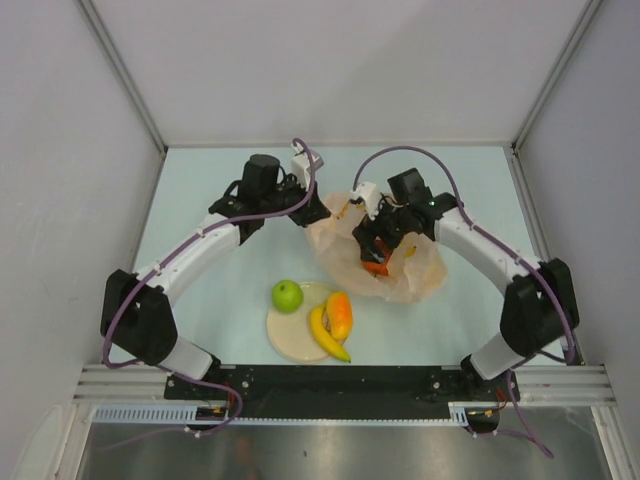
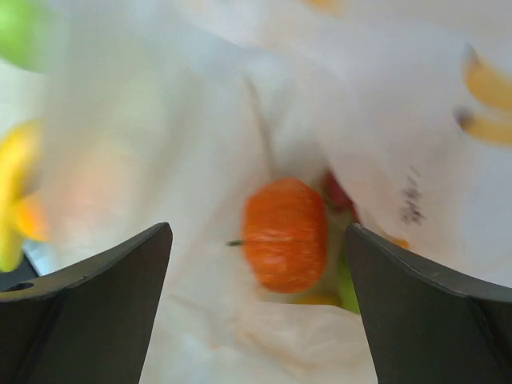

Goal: Take the fake fruits out of the plastic bag
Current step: Adjust the plastic bag at the center of the board, then take out the fake fruit from the plastic bag.

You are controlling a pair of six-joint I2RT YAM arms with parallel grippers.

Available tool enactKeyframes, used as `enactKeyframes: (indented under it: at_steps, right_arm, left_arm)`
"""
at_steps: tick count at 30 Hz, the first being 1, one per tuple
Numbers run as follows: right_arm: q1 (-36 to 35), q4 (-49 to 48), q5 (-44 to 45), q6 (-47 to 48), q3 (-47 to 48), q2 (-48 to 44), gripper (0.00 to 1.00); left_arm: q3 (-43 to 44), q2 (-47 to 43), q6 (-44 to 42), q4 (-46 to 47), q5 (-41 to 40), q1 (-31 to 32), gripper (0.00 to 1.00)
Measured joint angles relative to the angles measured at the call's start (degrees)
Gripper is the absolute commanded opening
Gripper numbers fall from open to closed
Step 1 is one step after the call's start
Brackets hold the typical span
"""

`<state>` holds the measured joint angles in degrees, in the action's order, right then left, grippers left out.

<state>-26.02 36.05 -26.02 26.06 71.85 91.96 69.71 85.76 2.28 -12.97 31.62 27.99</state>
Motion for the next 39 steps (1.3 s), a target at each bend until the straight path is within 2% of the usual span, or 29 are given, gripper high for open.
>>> enactKeyframes:
  at_steps: [2,3,7,20,22,23,24,28,32,35,36,38,39]
  right_arm:
    - [-4.96,0.31,1.84,1.09,-0.02,-4.76,0.81]
    - [-7.48,0.24,2.51,1.57,-0.07,-6.88,0.74]
    - [-12.35,0.02,4.33,3.48,-0.22,-10.34,0.64]
    - [-10.36,0.17,13.77,9.38,-2.01,2.56,0.69]
    - [-9.92,0.11,14.47,10.1,-2.01,3.8,0.64]
    - [-9.75,0.11,14.84,10.51,-2.01,4.48,0.55]
    - [-9.6,0.13,15.13,10.84,-2.01,5.14,0.49]
    - [-9.03,-0.28,15.32,11.93,-1.97,5.86,0.33]
    - [-8.98,1.05,15.17,11.82,-1.95,3.74,0.31]
    - [-9.9,2.99,14.8,11.47,-1.77,-2.34,0.33]
    - [-10.71,3.72,14.47,11.45,-1.4,-4.92,0.33]
    - [-13.38,4.98,13.44,11.43,0.02,-11.23,0.34]
    - [-14.84,5.46,12.85,11.37,0.79,-13.51,0.34]
  left_arm:
    - [0.0,-0.02,0.68,0.57,0.11,0.0,0.0]
    - [-0.02,-0.02,0.9,0.79,0.11,0.02,0.0]
    - [0.0,-0.02,1.6,1.31,0.2,0.0,0.0]
    - [0.0,-0.02,2.29,1.36,0.15,0.02,0.0]
    - [0.0,-0.04,2.29,1.33,0.13,0.02,0.0]
    - [0.0,-0.04,2.29,1.33,0.11,0.0,0.0]
    - [0.0,-0.04,2.29,1.33,0.09,0.0,0.0]
    - [0.0,-0.04,2.27,1.33,0.04,0.0,0.0]
    - [0.0,-0.07,2.29,1.33,0.02,0.02,0.0]
    - [0.04,-0.07,2.4,1.38,0.0,0.0,0.0]
    - [0.13,-0.07,2.51,1.4,0.0,0.0,0.06]
    - [0.55,-0.02,2.89,1.51,-0.04,0.02,0.29]
    - [1.05,0.0,2.95,1.4,-0.04,0.0,0.54]
